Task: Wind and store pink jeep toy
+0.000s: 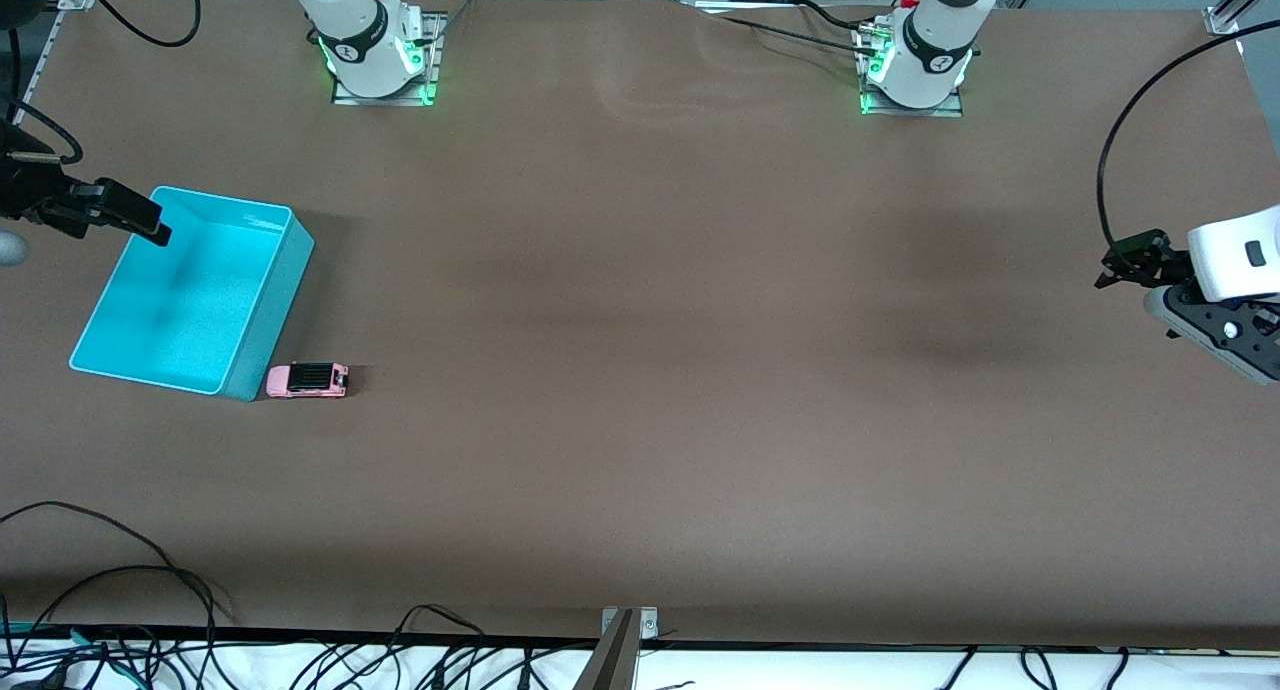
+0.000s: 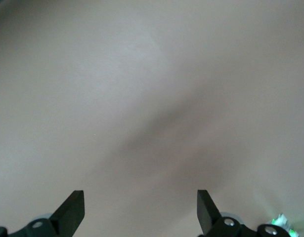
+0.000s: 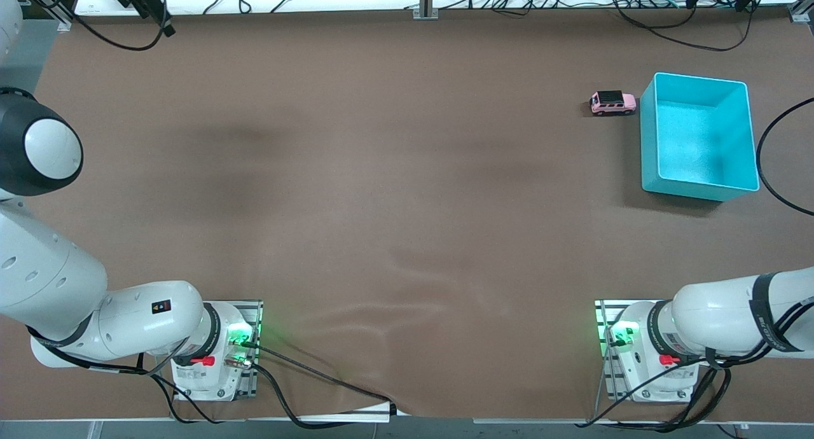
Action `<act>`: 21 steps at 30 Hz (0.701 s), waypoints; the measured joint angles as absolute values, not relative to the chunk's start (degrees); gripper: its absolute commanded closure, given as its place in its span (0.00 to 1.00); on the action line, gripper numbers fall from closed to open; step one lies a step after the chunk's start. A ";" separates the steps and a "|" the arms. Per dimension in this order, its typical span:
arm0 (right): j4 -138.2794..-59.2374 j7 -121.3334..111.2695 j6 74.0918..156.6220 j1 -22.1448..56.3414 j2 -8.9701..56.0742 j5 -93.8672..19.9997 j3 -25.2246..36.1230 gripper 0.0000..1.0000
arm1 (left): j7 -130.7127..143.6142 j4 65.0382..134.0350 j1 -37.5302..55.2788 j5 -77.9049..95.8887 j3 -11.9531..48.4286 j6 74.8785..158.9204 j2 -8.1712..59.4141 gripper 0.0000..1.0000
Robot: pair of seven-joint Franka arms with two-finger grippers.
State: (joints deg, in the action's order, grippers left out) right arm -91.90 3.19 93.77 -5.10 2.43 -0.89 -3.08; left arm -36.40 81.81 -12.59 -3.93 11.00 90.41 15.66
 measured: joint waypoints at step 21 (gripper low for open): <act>-91.90 3.64 91.88 -5.04 2.91 -0.90 -3.13 0.00 | -14.38 99.14 -2.89 0.28 4.56 96.82 0.45 0.00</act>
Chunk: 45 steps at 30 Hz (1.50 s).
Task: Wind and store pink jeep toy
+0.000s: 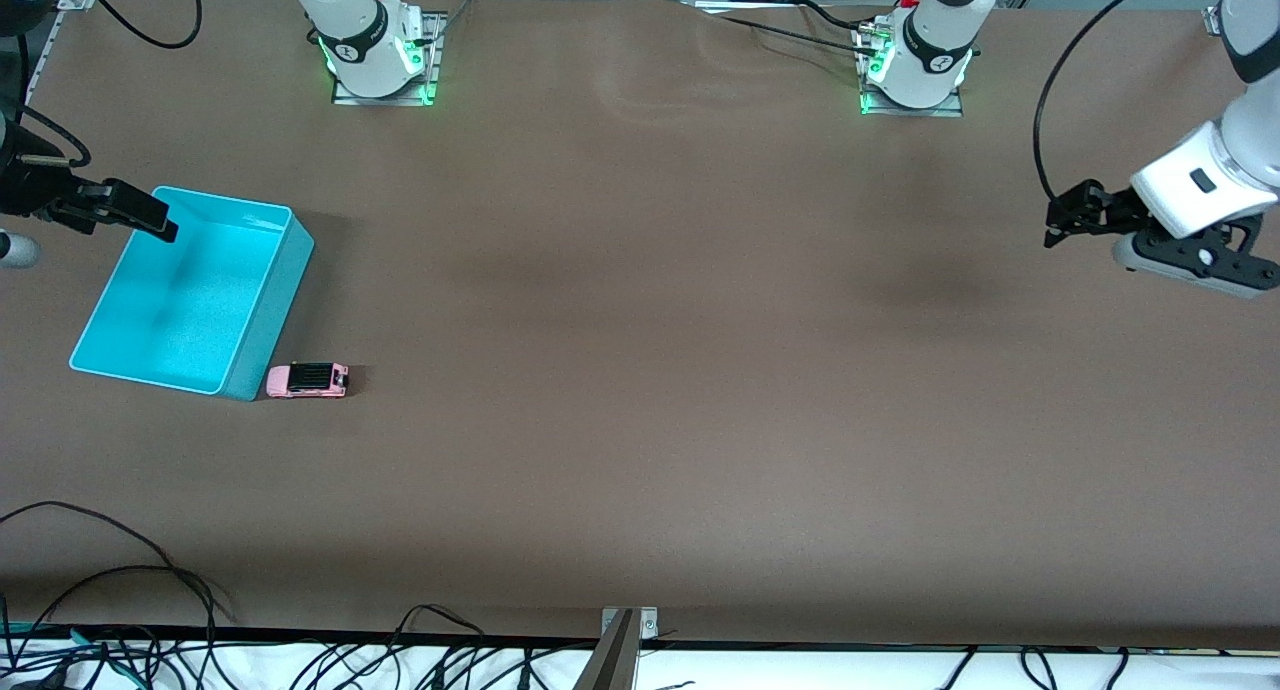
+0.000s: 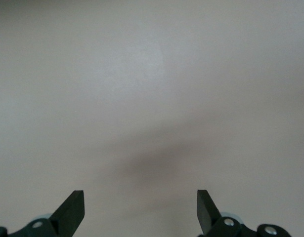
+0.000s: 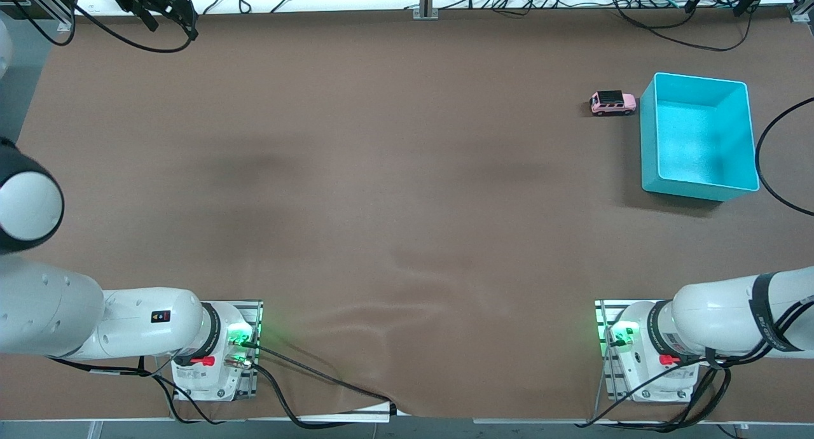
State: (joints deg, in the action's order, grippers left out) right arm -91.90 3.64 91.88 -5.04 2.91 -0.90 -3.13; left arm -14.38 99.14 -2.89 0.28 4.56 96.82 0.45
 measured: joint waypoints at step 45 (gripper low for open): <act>-108.80 3.81 108.83 -4.65 3.14 -2.05 -4.46 0.00 | -8.37 97.26 0.57 0.28 3.27 90.14 0.47 0.00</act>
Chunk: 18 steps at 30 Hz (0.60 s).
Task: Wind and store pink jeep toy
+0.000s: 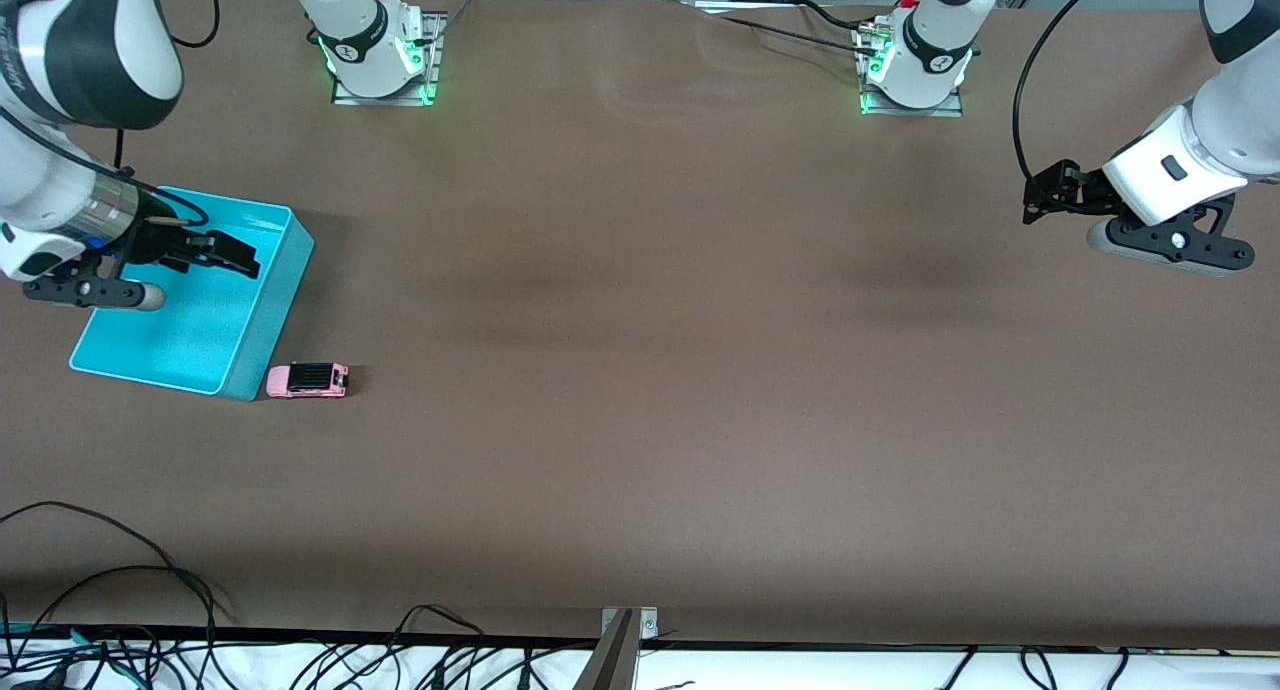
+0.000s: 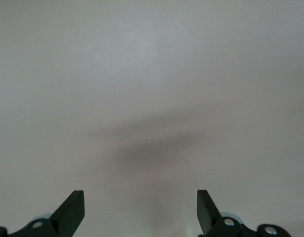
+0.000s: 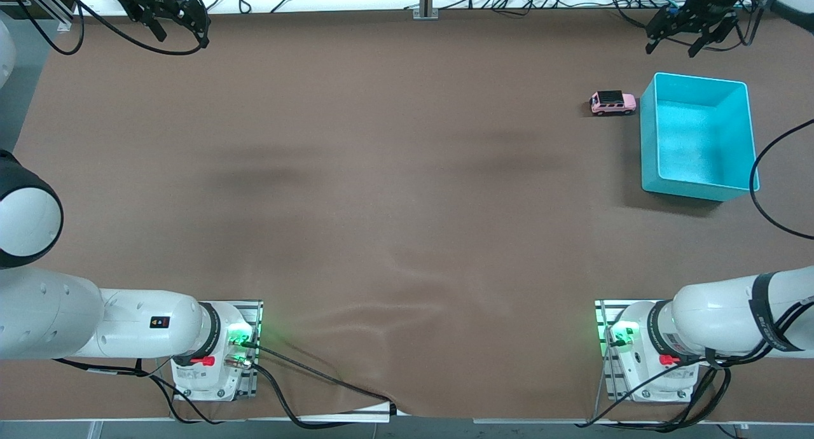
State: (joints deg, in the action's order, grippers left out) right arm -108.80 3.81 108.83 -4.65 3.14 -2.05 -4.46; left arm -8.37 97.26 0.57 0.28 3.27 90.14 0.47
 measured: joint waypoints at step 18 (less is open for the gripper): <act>-122.46 4.00 133.31 -4.65 6.26 -2.05 -4.46 0.00 | -8.37 95.97 0.97 0.28 3.96 89.94 0.55 0.00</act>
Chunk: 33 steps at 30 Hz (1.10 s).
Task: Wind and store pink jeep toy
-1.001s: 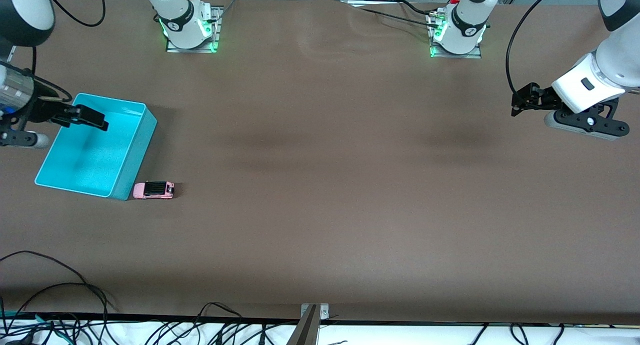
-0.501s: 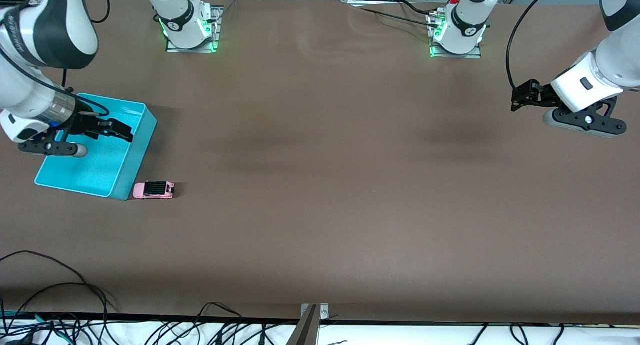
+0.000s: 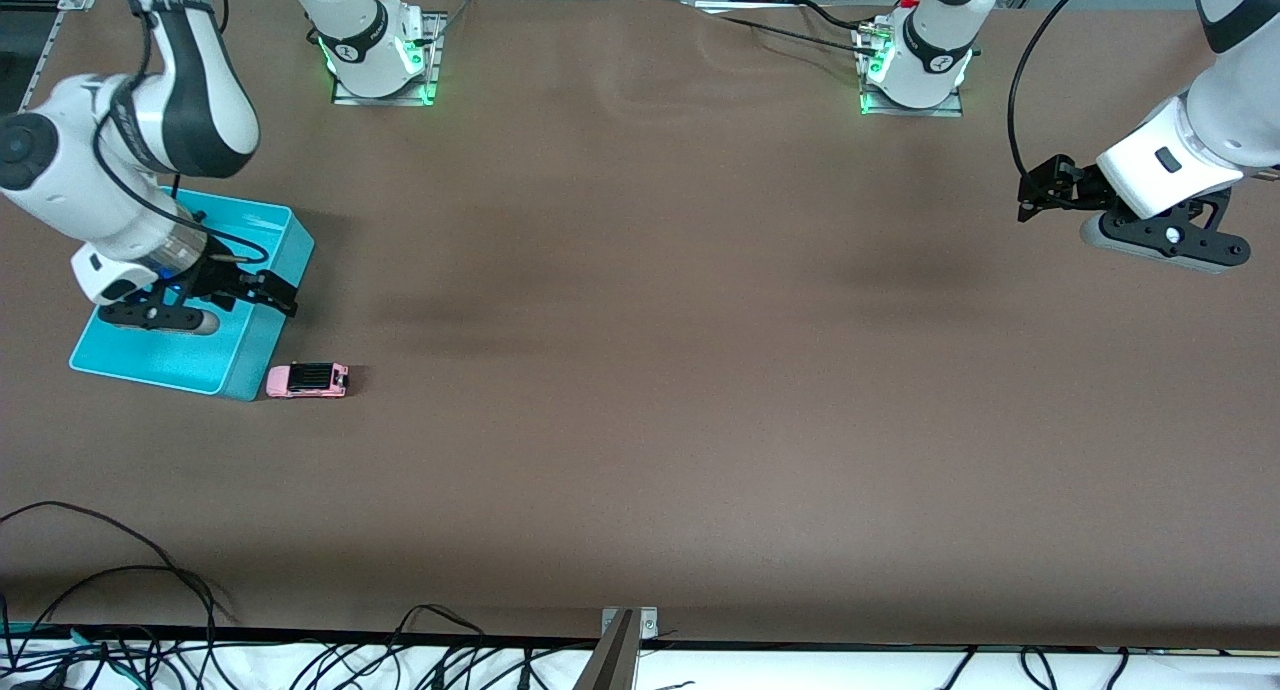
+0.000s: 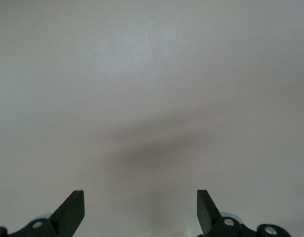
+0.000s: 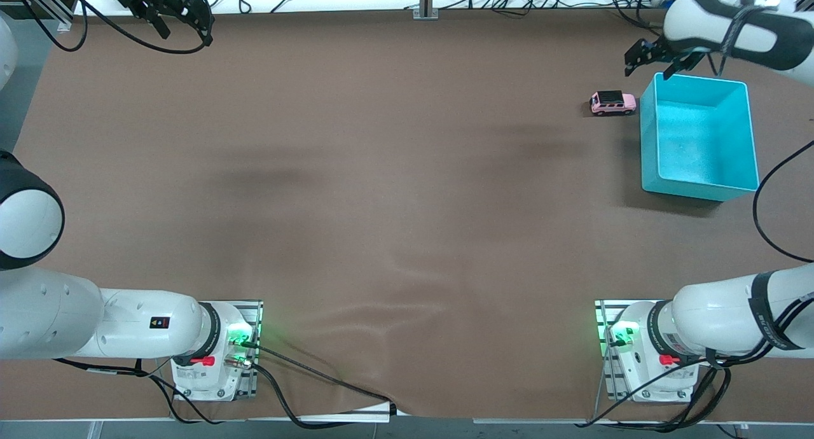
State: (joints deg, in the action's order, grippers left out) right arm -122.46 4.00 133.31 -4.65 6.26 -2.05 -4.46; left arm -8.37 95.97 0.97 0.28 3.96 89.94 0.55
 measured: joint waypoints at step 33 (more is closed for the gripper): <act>-123.43 45.75 149.37 -4.25 17.83 -2.27 -4.50 0.00 | -8.36 89.65 0.05 0.28 3.06 90.85 7.14 0.00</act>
State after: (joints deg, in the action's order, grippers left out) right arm -123.43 45.75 149.37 -4.25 17.83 -2.27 -4.50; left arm -8.36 89.65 0.05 0.28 3.06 90.85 7.14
